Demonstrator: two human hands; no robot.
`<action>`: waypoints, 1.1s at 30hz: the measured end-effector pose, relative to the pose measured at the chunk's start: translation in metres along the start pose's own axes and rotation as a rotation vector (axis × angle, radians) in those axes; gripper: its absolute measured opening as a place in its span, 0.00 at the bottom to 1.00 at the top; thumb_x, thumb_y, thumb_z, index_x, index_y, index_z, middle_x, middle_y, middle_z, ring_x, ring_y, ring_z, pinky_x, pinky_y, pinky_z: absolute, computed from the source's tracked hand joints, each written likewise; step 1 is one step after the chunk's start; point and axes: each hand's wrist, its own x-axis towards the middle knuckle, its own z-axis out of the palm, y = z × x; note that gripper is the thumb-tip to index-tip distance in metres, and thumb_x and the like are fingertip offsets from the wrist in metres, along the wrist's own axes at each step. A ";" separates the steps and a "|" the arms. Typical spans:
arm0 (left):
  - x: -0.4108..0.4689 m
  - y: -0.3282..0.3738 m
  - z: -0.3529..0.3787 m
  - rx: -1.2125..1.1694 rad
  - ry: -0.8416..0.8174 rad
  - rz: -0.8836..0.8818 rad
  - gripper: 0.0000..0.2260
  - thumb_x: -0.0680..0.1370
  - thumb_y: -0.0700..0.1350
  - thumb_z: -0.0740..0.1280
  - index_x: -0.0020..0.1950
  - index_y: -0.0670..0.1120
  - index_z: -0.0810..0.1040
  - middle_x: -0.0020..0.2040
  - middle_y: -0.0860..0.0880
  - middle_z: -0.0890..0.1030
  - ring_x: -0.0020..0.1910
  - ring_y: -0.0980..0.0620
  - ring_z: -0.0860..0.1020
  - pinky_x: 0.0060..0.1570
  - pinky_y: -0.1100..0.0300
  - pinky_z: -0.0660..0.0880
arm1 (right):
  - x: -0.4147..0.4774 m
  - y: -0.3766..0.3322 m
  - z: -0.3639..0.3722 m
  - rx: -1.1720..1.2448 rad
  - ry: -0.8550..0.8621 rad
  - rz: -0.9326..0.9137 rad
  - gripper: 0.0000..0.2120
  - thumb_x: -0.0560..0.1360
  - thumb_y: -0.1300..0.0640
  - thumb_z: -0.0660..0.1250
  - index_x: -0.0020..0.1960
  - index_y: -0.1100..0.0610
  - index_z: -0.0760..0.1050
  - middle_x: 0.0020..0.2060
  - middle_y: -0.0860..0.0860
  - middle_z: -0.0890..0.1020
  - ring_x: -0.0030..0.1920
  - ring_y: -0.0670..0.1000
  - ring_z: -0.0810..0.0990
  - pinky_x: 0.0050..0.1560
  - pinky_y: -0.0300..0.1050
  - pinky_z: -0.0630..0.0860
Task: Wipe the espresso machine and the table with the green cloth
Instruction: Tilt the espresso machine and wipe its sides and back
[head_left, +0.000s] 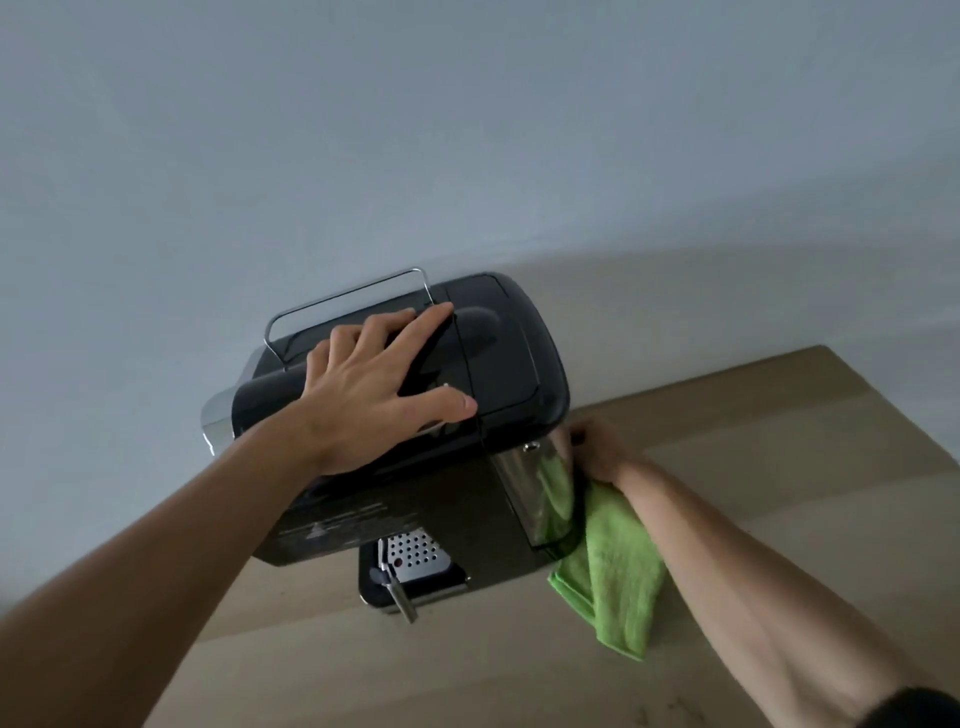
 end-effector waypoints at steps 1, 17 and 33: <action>0.000 0.000 0.001 0.006 0.001 0.001 0.42 0.59 0.75 0.48 0.73 0.70 0.44 0.74 0.59 0.53 0.70 0.51 0.51 0.69 0.46 0.47 | -0.009 0.006 0.002 -0.024 -0.016 0.028 0.09 0.74 0.55 0.65 0.49 0.56 0.82 0.48 0.56 0.84 0.48 0.50 0.81 0.49 0.47 0.77; -0.004 0.006 -0.001 0.006 0.025 -0.010 0.45 0.57 0.75 0.47 0.74 0.67 0.48 0.76 0.54 0.55 0.72 0.44 0.53 0.69 0.45 0.49 | -0.193 0.050 0.085 -0.584 0.140 -0.133 0.25 0.75 0.50 0.51 0.70 0.51 0.65 0.62 0.53 0.77 0.63 0.55 0.75 0.59 0.52 0.74; 0.015 -0.054 -0.029 0.030 0.207 -0.134 0.35 0.74 0.69 0.56 0.76 0.52 0.57 0.76 0.46 0.59 0.74 0.43 0.57 0.69 0.44 0.56 | -0.229 -0.154 0.031 0.305 0.561 -0.223 0.40 0.72 0.37 0.61 0.76 0.47 0.46 0.75 0.47 0.55 0.72 0.51 0.60 0.70 0.53 0.60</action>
